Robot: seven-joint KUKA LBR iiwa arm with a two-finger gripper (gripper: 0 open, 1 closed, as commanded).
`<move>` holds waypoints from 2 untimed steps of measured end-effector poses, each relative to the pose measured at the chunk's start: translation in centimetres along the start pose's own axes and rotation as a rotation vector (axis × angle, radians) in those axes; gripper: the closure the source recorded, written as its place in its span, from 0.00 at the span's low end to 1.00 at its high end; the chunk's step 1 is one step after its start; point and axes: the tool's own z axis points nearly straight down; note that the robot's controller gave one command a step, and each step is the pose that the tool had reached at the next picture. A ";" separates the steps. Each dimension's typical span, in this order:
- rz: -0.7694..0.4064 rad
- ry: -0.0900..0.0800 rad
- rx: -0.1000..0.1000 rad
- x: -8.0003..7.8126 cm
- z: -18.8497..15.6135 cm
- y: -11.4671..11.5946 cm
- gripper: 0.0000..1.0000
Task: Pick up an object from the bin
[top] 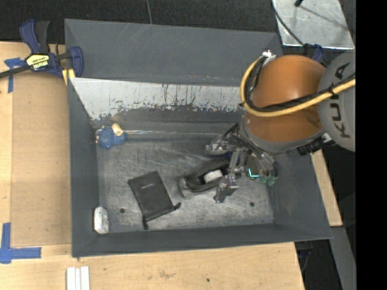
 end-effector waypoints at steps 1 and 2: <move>0.062 -0.017 -0.004 -4.1 13.6 -6.6 0.00; 0.061 -0.017 -0.002 -4.0 13.5 -6.6 1.00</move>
Offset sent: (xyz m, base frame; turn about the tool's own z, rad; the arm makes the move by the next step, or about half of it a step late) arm 0.0362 -0.0663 -0.1385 0.0622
